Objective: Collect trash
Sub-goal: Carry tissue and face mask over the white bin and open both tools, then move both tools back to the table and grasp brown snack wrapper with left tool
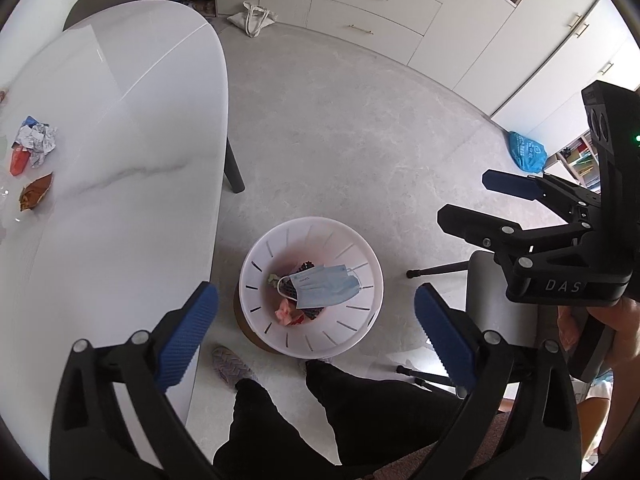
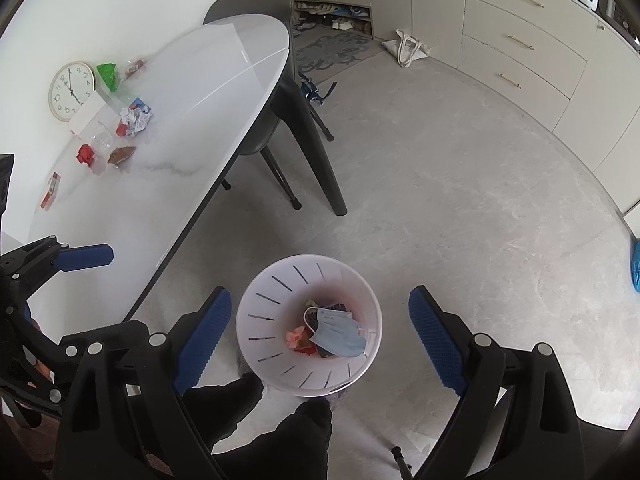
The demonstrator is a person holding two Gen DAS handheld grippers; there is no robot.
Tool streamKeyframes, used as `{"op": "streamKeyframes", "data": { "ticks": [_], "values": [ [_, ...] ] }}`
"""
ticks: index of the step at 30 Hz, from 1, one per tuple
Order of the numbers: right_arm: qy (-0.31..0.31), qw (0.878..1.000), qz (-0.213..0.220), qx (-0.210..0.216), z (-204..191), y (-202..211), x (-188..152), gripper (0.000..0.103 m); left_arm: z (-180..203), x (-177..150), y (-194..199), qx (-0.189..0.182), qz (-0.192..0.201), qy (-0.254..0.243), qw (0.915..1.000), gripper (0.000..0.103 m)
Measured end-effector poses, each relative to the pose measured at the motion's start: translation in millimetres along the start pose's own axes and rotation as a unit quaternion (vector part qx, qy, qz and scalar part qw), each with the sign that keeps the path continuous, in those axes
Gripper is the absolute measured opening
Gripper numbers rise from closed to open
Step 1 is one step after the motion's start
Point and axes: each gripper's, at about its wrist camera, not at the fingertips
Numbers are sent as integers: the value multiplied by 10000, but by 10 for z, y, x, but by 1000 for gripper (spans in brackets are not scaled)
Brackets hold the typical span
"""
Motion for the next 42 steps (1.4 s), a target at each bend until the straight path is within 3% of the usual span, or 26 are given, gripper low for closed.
{"op": "streamKeyframes", "data": {
  "ticks": [13,19,24,29,37,42],
  "values": [
    [286,9996,76,28,-279,51,87,90,-230,-54,183,112,166,306,9993,94],
    [682,9973,158,205,-697,32,229,91,-695,-175,376,425,348,808,9952,94],
    [936,9948,186,363,-1049,-66,366,91,-1224,-286,505,740,489,1371,9866,94],
    [1070,9926,184,550,-1369,-179,531,91,-1868,-301,558,1013,551,2146,9699,94],
    [1243,9895,155,721,-1754,-410,856,92,-2751,-147,385,1287,582,3457,9276,94],
    [1352,9880,128,740,-1916,-595,1081,92,-3153,-2,83,1250,370,4148,9005,85]
  ]
}}
Point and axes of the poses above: each gripper's, at about its wrist camera, not at the fingertips, and y roughly against the way its jaws point, z to its right, x to its top, and after that the axes turned 9 degrees about -y, right-handed
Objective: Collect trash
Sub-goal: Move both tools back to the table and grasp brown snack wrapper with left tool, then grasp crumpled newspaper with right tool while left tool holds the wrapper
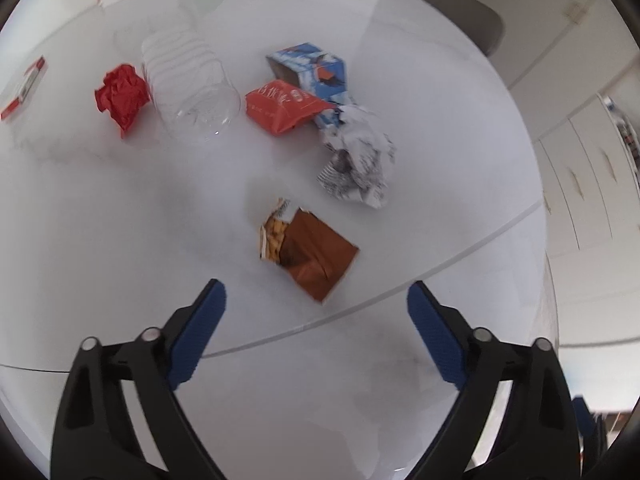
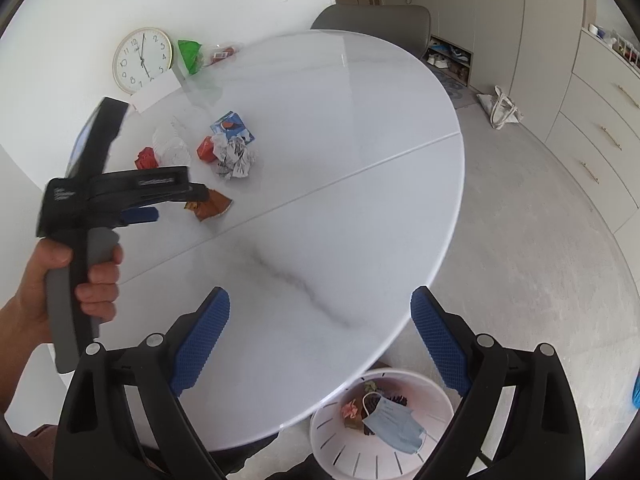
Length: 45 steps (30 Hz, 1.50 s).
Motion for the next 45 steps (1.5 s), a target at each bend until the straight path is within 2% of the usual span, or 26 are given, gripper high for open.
{"op": "streamKeyframes", "data": {
  "ticks": [6,9,11,14,22,27,34,38,40,41,44,45],
  "values": [
    [59,9999,-124,87,-1,-222,217,92,-94,183,-323,54,-213,808,9965,71],
    [93,9997,-199,97,8,-311,288,92,-62,193,-330,235,-68,804,9965,62],
    [139,9996,-239,103,11,-362,337,92,-30,191,-305,305,11,746,9967,48],
    [196,9994,-273,111,-2,-420,385,92,-16,156,-294,324,67,712,9969,34],
    [425,9983,-271,285,-171,-567,577,92,-74,52,-197,67,-32,470,9989,27],
    [696,9962,-237,470,-418,-740,768,92,-298,-36,100,122,104,258,9995,27],
    [1120,9899,-432,748,-991,-1376,1110,91,-647,-147,558,153,214,-38,9996,27],
    [1313,9863,-740,676,-1253,-1789,1188,83,-745,-257,765,192,283,-225,9992,27],
    [1388,9843,-916,583,-1349,-1968,1183,73,-800,-308,846,247,319,-306,9987,27],
    [1429,9832,-998,543,-1382,-2031,1172,62,-744,-268,820,239,315,-317,9987,27],
    [1460,9829,-1026,465,-1409,-2044,1129,55,-791,-313,861,206,308,-378,9986,27],
    [1470,9833,-976,453,-1403,-2000,1118,50,-754,-307,841,214,324,-425,9983,27]
  ]
}}
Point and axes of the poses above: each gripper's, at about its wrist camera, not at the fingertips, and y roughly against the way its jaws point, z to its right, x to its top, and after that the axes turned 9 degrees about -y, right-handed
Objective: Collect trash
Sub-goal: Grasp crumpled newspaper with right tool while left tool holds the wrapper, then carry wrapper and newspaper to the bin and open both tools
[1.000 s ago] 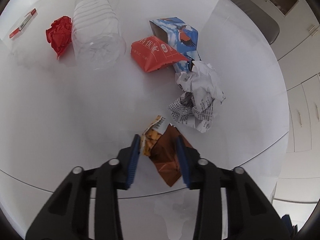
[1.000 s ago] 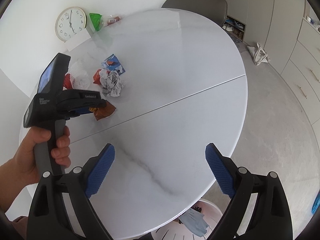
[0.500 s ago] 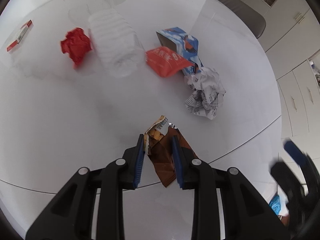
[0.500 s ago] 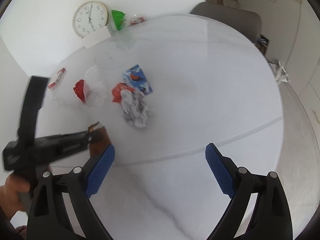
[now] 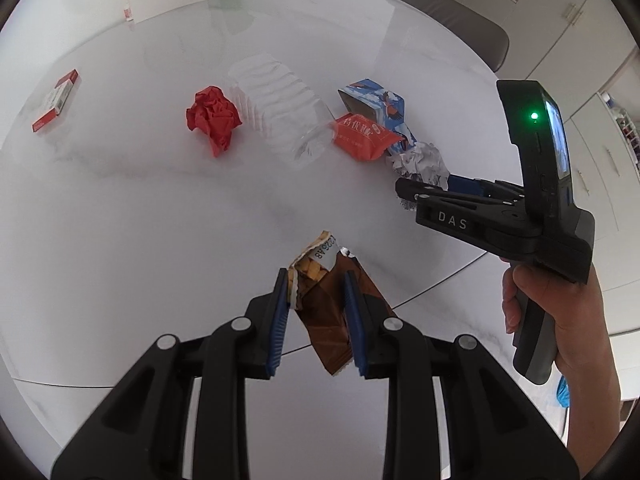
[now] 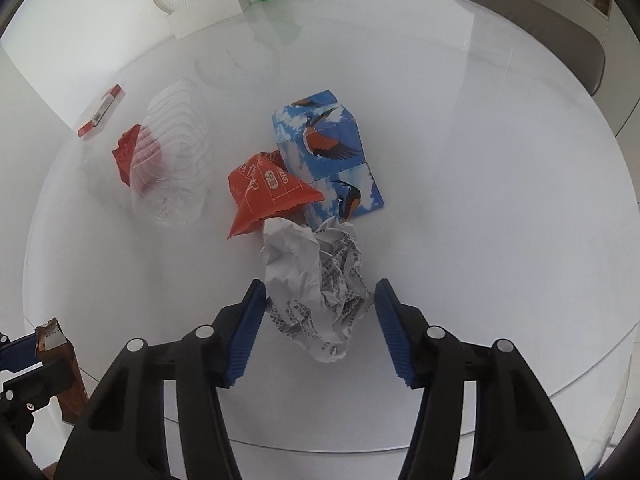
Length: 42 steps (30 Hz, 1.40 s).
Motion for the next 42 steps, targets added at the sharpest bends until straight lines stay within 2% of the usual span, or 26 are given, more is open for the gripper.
{"op": "streamKeyframes", "data": {
  "ticks": [2,8,12,17,21,25,28,31,33,36,42],
  "values": [
    [-27,10000,61,-14,22,138,-72,32,87,41,-77,-25,50,-156,9999,27],
    [-575,9975,399,59,281,784,-527,32,418,-78,68,-338,169,-800,9961,27],
    [-928,9938,610,-47,456,1280,-1021,32,736,-231,160,-572,216,-1285,9898,27],
    [-1390,9866,798,-290,604,1835,-1764,32,1168,-523,346,-885,247,-2005,9754,27],
    [-1807,9792,792,-483,790,2132,-2392,32,1526,-763,424,-1204,130,-2517,9602,27],
    [-2242,9702,666,-625,998,2240,-2917,33,1843,-979,463,-1406,37,-2941,9454,27],
    [-2465,9652,525,-691,1121,2184,-3182,34,2064,-1124,475,-1546,-56,-3159,9361,27],
    [-2662,9604,361,-735,1248,2068,-3390,37,2273,-1253,469,-1618,-109,-3344,9284,27],
    [-2790,9571,276,-725,1315,2006,-3474,56,2390,-1328,449,-1632,-153,-3439,9246,27],
    [-2918,9524,194,-860,1398,1964,-3578,69,2543,-1423,405,-1629,-245,-3536,9208,27],
    [-2923,9501,286,-1052,1496,2139,-3717,81,2813,-1550,290,-1642,-397,-3729,9124,27]
  ]
}}
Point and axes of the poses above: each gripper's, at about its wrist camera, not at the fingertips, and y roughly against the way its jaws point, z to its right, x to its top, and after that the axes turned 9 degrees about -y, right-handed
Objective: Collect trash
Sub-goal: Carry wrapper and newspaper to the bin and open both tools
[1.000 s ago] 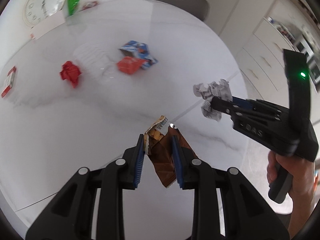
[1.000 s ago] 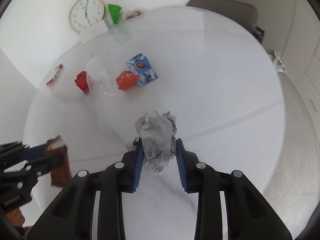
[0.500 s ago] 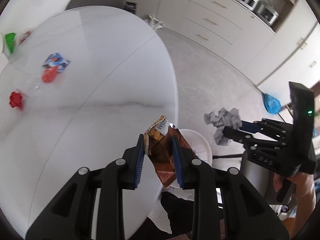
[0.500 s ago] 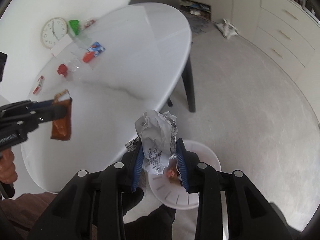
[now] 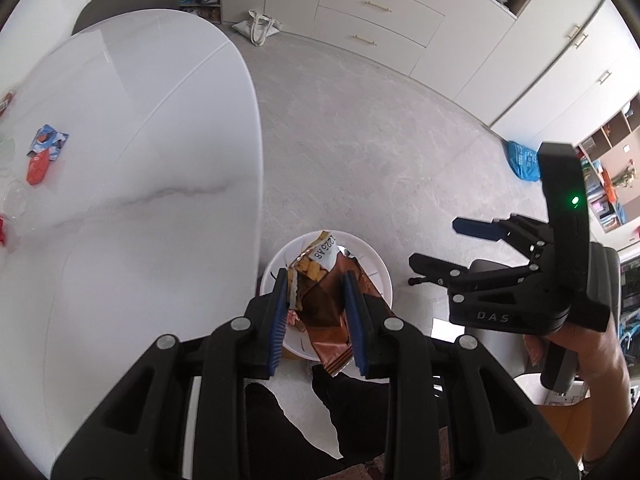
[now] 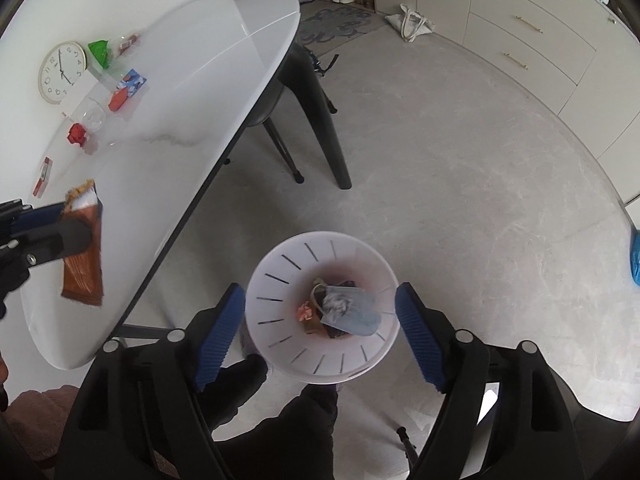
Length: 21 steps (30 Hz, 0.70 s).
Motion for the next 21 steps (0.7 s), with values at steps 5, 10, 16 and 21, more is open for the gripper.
{"op": "streamKeyframes", "data": {
  "ticks": [5,10,16,21],
  "values": [
    [-72,9999,119,-92,127,118,20,83,148,73,-132,-161,-89,-124,9998,28],
    [-144,9993,281,-176,197,225,35,90,202,123,-153,-173,-26,-206,9996,72],
    [-216,9990,348,-203,239,280,69,91,246,131,-105,-116,86,-303,9994,90],
    [-233,9988,377,-198,232,289,83,92,205,76,-71,-91,54,-242,9997,90]
  ]
}}
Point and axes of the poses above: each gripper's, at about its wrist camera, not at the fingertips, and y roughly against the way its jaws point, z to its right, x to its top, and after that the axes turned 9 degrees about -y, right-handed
